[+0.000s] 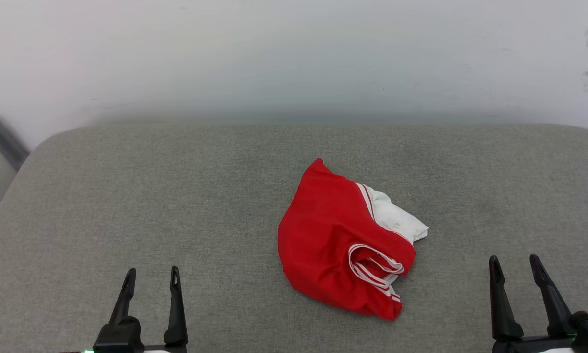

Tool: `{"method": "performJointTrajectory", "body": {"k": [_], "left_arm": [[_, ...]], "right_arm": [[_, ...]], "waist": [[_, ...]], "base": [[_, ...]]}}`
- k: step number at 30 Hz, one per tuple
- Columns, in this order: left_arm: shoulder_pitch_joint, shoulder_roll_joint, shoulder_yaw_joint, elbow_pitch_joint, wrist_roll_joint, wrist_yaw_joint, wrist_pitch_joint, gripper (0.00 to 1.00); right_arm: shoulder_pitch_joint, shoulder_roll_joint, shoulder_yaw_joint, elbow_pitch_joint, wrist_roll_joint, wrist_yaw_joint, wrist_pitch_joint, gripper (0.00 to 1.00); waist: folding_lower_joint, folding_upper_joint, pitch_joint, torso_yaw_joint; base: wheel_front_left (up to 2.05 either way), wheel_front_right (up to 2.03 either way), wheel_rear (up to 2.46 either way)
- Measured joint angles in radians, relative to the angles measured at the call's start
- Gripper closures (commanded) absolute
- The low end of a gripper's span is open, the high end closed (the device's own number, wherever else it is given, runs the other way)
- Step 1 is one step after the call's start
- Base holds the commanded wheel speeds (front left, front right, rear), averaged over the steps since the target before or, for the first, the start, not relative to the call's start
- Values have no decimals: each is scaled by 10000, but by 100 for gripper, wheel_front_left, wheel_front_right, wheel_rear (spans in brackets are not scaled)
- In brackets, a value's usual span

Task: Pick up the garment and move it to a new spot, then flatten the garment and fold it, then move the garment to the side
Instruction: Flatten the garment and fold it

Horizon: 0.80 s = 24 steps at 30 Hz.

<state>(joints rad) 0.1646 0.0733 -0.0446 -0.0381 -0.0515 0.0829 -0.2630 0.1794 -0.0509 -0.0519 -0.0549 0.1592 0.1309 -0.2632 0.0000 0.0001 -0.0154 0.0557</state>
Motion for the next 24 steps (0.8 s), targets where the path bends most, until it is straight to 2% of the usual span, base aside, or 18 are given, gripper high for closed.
{"method": "performJointTrajectory", "body": {"k": [18,24], "left_arm": [[54,-176,360,151,109,-265,0,0],[33,-199,403,128,105,-267,0,0]], "right_arm": [[-27,2,-27,19,12,0,0,0],[-1064,0,-368,-476,-276,0,0,0]], "waist": [[0,0,15,2],[0,0,143,8]], "base": [[0,0,0],[0,0,0]]}}
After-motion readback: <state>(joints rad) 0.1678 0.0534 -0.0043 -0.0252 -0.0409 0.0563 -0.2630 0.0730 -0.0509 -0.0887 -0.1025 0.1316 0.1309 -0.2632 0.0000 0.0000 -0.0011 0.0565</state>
